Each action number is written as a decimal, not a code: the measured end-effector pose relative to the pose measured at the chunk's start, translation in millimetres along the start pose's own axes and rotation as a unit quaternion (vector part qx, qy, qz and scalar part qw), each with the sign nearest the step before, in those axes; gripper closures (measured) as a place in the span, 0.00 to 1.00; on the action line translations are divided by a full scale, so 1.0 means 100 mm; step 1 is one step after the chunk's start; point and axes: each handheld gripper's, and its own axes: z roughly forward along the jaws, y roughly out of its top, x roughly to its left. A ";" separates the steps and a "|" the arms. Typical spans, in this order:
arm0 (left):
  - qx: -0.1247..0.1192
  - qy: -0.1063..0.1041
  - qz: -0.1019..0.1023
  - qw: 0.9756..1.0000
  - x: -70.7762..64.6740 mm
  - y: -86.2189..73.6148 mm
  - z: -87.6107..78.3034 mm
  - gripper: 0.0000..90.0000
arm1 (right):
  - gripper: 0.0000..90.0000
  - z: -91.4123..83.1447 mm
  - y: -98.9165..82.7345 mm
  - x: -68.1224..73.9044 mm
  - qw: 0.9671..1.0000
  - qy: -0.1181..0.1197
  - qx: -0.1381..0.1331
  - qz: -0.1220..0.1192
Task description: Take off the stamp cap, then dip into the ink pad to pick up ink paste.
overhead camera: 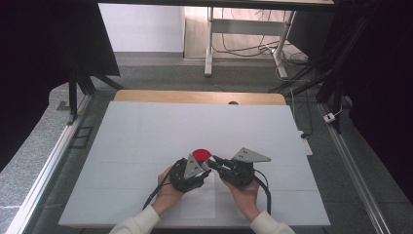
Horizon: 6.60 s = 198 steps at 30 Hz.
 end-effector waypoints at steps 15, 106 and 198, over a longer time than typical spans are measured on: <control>0.002 0.003 0.011 1.000 0.00 -0.01 0.00 0.71 | 0.84 0.00 -0.01 -0.01 1.000 0.001 -0.001 0.002; -0.001 0.000 0.034 0.999 0.04 -0.09 -0.05 0.73 | 0.84 -0.13 0.02 -0.10 1.000 -0.017 0.000 0.002; -0.007 0.038 -0.078 0.996 0.55 -0.89 -1.18 0.72 | 0.84 -0.06 0.35 -0.25 0.998 -0.026 0.014 -0.046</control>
